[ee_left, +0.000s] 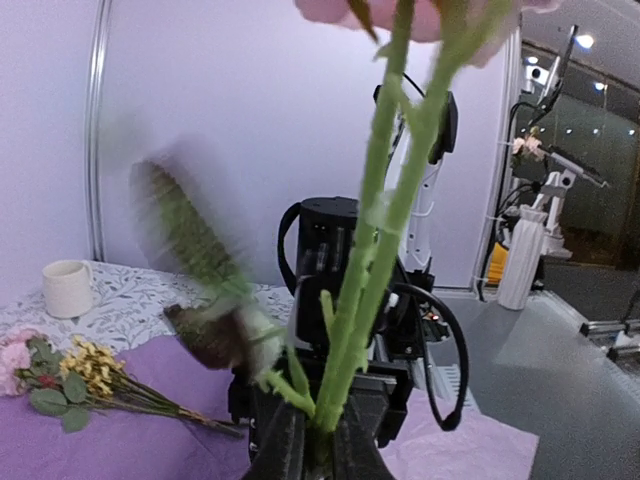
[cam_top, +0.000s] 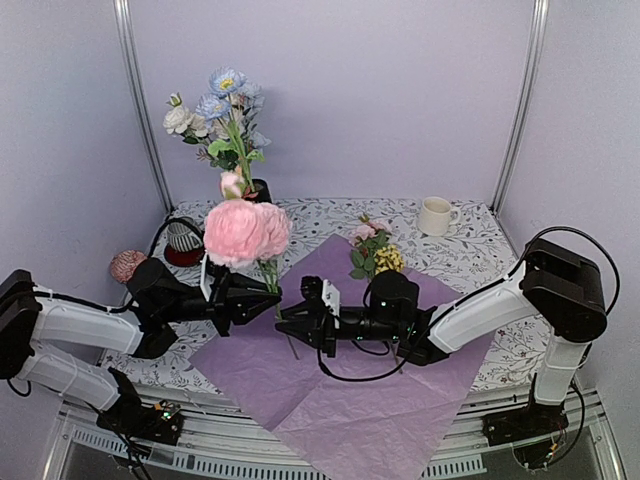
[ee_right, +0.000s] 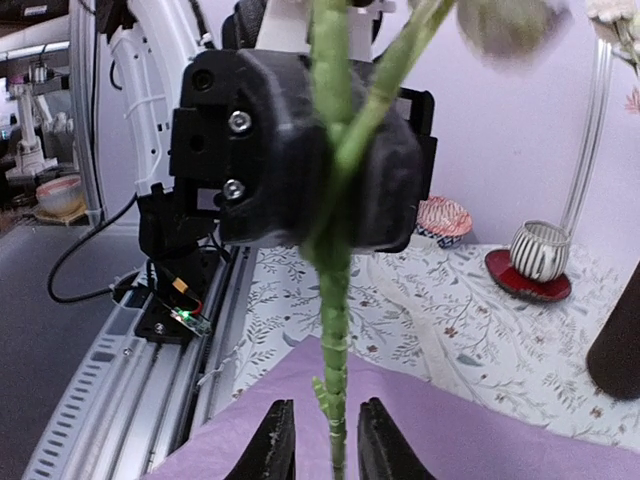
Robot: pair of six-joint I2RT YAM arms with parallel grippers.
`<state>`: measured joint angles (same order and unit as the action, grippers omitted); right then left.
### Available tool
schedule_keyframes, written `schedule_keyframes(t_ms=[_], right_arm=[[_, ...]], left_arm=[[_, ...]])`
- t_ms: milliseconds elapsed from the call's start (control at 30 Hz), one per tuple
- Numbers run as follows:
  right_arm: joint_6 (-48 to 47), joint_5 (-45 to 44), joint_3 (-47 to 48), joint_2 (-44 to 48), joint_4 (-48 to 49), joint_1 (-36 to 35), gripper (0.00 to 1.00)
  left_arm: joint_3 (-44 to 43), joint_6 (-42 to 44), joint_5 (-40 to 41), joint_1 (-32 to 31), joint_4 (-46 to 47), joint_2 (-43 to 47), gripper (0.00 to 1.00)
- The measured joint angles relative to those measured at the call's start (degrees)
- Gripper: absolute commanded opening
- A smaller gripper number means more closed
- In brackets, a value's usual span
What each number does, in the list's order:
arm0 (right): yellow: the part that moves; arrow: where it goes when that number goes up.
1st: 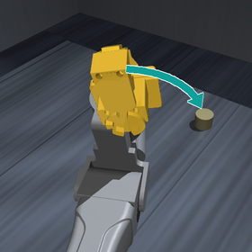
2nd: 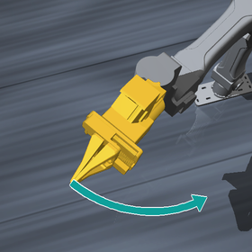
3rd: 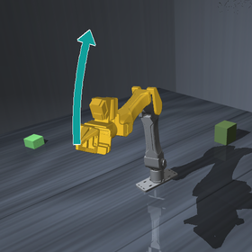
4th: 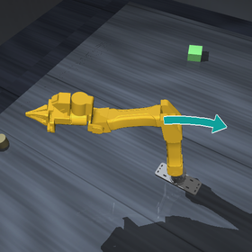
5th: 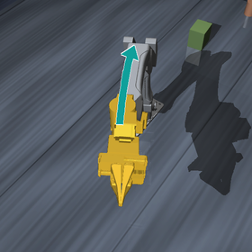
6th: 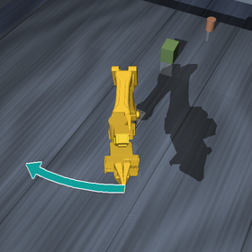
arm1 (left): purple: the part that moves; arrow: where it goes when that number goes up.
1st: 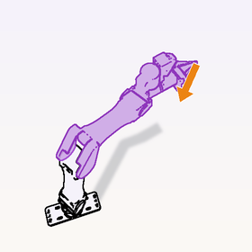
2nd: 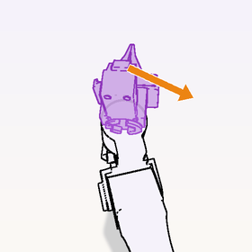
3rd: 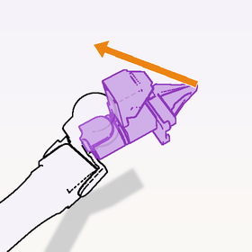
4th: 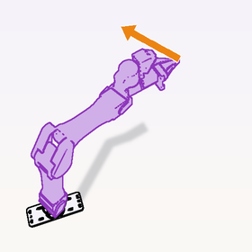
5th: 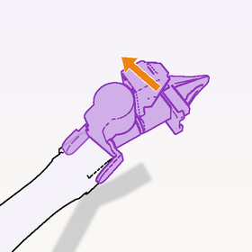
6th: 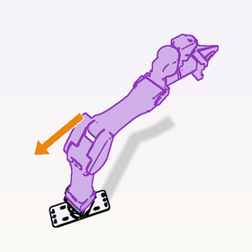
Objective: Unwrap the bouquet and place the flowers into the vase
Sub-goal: Pass from the right arm to the left, then place the fake flower in the vase.
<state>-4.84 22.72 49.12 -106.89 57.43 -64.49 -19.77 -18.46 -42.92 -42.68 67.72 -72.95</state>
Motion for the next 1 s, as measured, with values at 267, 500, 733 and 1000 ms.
schedule_keyframes(t_ms=[267,500,733,1000], right_arm=[[-2.8,-5.9,-1.2,0.2,0.2,0.0,0.50],[-5.1,-11.0,-8.7,4.7,2.9,1.4,0.71],[-5.2,-19.8,-19.5,14.9,12.5,4.3,0.78],[-6.8,-28.9,-29.7,20.7,20.9,4.5,0.79]], left_arm=[[0.0,1.8,3.7,0.0,-3.1,3.5,0.00],[0.3,3.8,9.1,0.1,-5.5,7.2,0.00],[0.4,6.8,16.6,0.1,-11.4,10.5,0.00],[-8.6,9.2,37.7,0.9,-28.0,18.1,0.00]])
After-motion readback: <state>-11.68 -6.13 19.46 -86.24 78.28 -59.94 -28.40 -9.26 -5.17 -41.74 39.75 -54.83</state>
